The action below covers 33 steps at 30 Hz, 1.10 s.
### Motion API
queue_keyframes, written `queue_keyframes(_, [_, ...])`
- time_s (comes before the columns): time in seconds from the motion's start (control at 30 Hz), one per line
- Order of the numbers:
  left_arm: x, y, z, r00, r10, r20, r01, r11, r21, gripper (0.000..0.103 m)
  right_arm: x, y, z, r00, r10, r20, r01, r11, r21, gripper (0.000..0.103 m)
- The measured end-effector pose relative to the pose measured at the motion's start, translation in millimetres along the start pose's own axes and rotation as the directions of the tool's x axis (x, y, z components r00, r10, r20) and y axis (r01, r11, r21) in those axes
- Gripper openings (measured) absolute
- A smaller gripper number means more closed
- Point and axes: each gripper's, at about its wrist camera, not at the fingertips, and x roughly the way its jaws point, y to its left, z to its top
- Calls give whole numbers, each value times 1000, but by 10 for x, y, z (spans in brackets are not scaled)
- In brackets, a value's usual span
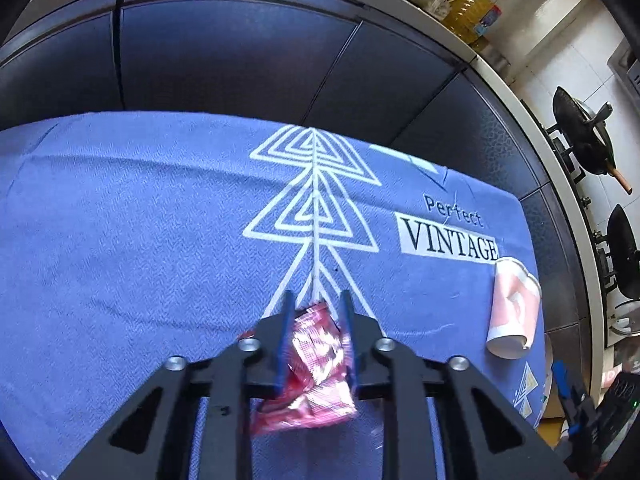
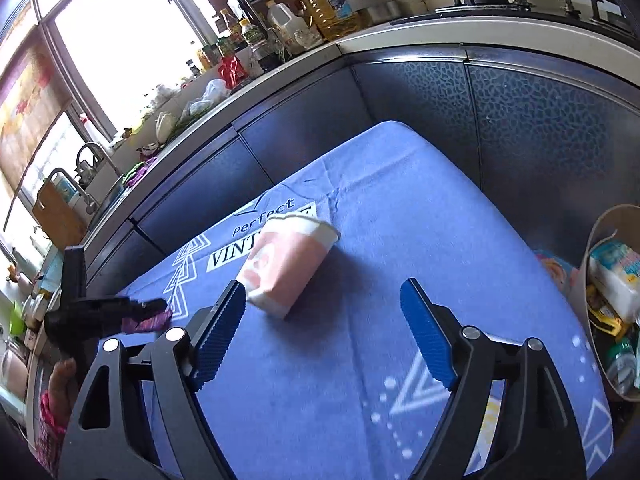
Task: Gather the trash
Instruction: 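Grasp the red wrapper with left while right grasps the pink paper cup, then carry the wrapper and cup over the beige bin and open both grippers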
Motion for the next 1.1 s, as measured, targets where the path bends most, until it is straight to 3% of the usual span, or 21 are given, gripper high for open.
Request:
queue_keyframes(0.1, [-50,13,-128,1000,16,22,-17,1000,21,5,232,41,105,1000,7,-24,-6,1000,28,81])
queue_keyframes(0.3, [-253,17,-372,996,-81,49,79,996,44,0,642,116,107,997,32,-75,-24,995,99,78])
queue_keyframes(0.33, [-289,12,-395,994,-93,53,91,995,50,0,708,114,97,995,36,-91,-26,993,111,71])
queue_keyframes(0.37, [-291,-28,-379,993,-102,55,99,994,56,0,794,112,81,992,46,-121,-31,992,122,47])
queue_keyframes(0.4, [-318,-45,-404,992,-109,56,105,992,65,0,838,97,55,988,87,-130,-68,987,146,39])
queue_keyframes(0.53, [-378,-93,-500,989,-141,51,137,988,72,0,683,122,-55,985,134,-110,-116,980,163,28])
queue_keyframes(0.73, [-681,-117,-637,975,-198,97,189,977,101,1,18,241,-361,980,189,-57,-184,980,69,26])
queue_keyframes(0.8, [-786,-67,-672,976,-182,124,171,981,94,30,-161,254,-492,978,203,-50,-201,978,52,26])
queue_keyframes(0.83, [-826,-13,-685,976,-160,146,148,985,86,64,-244,261,-560,978,203,-43,-201,979,35,26])
queue_keyframes(0.87, [-882,55,-692,975,-118,187,108,992,68,85,-306,274,-614,980,198,-36,-197,980,18,26])
queue_keyframes(0.97, [-831,157,-679,980,-83,180,76,996,44,85,-407,266,-774,981,192,-34,-192,981,0,27])
queue_keyframes(1.03, [-711,87,-692,985,-7,170,-5,997,71,85,-413,253,-857,978,202,-44,-201,979,23,27])
queue_keyframes(1.1, [-549,-6,-726,984,79,161,-99,988,115,78,-423,225,-901,977,206,-46,-204,978,39,27])
